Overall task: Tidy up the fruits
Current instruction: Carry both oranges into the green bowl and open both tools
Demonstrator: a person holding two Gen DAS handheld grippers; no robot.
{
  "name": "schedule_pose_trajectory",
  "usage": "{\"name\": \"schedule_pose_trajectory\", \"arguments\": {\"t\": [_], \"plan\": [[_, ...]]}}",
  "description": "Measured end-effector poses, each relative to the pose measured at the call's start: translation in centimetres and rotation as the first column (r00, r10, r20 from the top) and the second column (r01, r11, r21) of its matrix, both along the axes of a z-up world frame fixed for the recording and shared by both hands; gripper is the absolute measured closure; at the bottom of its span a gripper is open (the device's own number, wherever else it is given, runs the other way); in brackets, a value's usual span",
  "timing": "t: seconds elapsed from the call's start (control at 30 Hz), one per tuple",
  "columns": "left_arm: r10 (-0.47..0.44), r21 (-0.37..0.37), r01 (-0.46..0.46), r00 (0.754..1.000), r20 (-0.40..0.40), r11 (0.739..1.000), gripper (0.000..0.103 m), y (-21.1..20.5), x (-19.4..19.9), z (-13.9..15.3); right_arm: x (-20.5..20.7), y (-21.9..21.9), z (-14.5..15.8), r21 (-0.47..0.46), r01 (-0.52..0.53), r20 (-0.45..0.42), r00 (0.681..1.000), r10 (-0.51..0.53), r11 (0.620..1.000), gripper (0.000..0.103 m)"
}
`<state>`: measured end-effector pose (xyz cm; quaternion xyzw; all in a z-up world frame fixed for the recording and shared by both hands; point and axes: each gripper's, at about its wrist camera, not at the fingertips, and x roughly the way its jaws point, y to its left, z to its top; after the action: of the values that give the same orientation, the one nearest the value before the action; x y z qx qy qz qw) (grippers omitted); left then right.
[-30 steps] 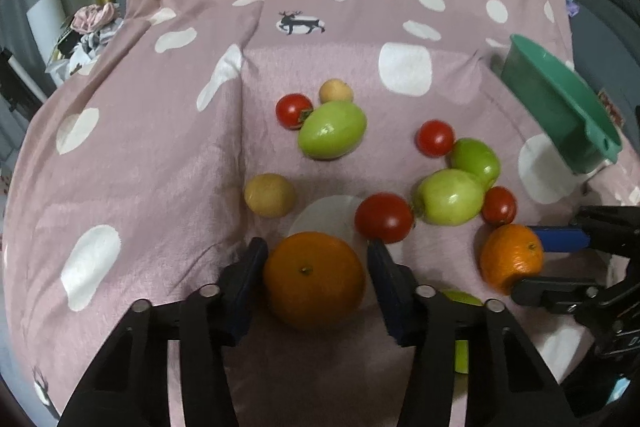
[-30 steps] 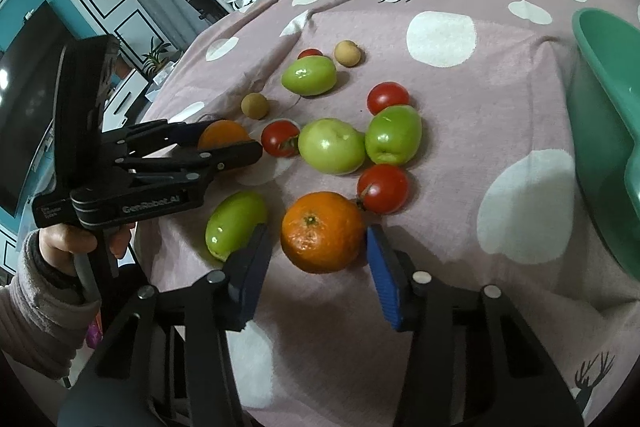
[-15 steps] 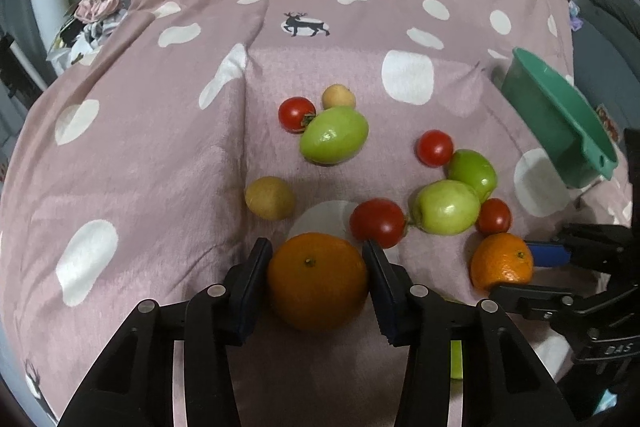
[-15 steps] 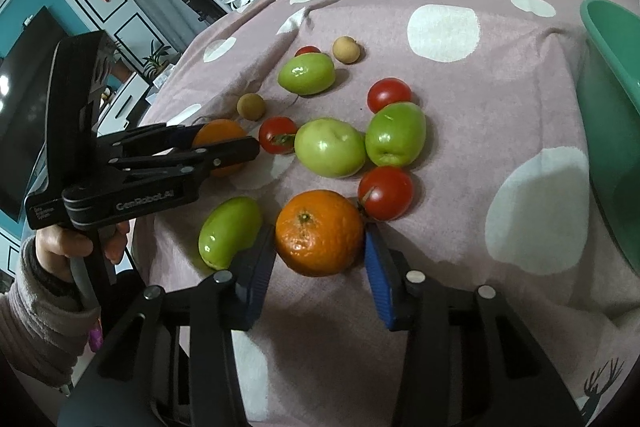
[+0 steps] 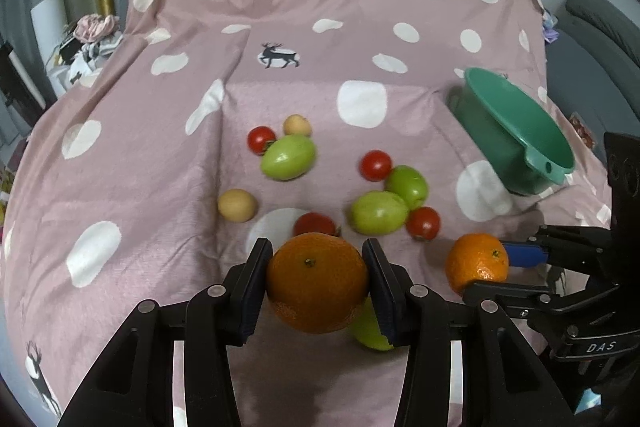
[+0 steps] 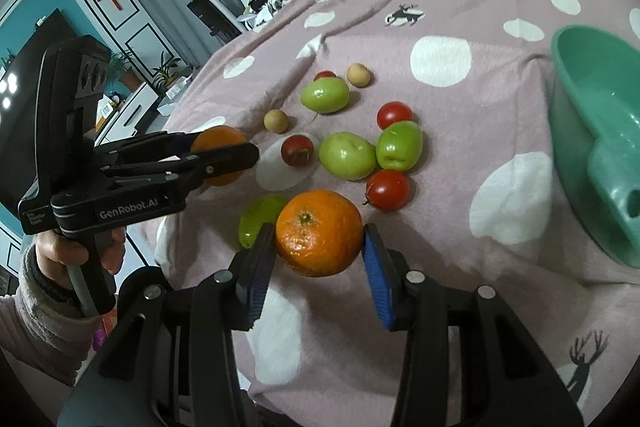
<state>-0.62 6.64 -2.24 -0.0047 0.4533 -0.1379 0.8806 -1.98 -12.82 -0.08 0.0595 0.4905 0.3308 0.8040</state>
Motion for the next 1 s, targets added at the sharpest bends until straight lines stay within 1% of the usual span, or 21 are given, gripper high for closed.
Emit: {"name": "schedule_pose_trajectory", "arguments": {"t": [0.2,0.37,0.57,0.77,0.93,1.0], "plan": [[-0.019,0.014,0.019,1.000,0.015,1.000,0.055,-1.5,-0.3,1.2,-0.2,-1.5,2.1,0.024,0.028,0.054,0.998,-0.030,0.999,0.059],[-0.041,0.020,0.040,0.998,0.036,0.999,0.055,-3.0,-0.5,2.1,-0.5,-3.2,3.0,0.045,0.069,0.083,0.994,-0.072,0.997,0.059],[-0.085,-0.011,0.085,0.995,0.051,0.996,0.055,-5.4,0.2,3.0,-0.6,-5.4,3.7,0.058,0.134,0.107,0.984,-0.140,0.989,0.059],[-0.167,-0.038,0.170,0.982,0.090,0.985,0.055,-9.1,1.5,4.2,-0.6,-8.8,4.5,0.073,0.230,0.136,0.962,-0.238,0.970,0.059],[-0.209,-0.063,0.215,0.974,0.087,0.975,0.055,-11.7,3.0,4.4,-0.4,-11.7,4.6,0.073,0.312,0.149,0.936,-0.320,0.947,0.059],[-0.225,-0.072,0.232,0.970,0.090,0.970,0.055,-12.8,3.7,4.5,-0.3,-13.0,4.6,0.073,0.351,0.156,0.921,-0.358,0.934,0.059]]}}
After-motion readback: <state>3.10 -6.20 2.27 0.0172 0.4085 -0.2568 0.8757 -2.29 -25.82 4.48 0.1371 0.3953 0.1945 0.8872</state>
